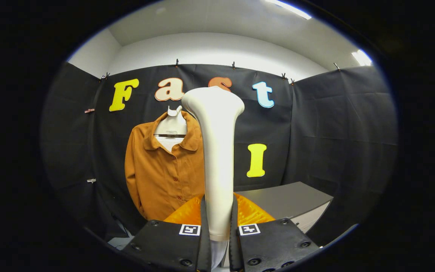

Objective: Iron the clothes twice with a garment steamer, once on the left side and once on the right side.

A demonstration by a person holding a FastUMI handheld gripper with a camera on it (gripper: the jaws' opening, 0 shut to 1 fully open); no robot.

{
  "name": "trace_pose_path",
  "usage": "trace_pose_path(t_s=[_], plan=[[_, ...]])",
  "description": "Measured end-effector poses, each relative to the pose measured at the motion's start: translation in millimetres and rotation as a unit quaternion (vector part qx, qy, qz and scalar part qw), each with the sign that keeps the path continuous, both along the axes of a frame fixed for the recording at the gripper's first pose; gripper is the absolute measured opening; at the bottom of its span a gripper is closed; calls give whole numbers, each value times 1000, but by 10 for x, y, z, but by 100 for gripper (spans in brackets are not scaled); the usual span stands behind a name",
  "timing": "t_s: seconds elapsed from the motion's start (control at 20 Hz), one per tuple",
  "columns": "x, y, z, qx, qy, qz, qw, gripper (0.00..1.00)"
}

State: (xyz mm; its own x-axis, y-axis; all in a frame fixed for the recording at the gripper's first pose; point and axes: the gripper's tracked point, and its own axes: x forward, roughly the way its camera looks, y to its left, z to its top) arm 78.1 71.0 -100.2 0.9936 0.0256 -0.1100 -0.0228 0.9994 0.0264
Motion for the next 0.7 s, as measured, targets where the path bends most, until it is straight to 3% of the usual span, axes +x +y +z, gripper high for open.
trace_pose_path(t_s=[0.7], plan=[[-8,-29,-35,-9,-1,-6,1000,22]])
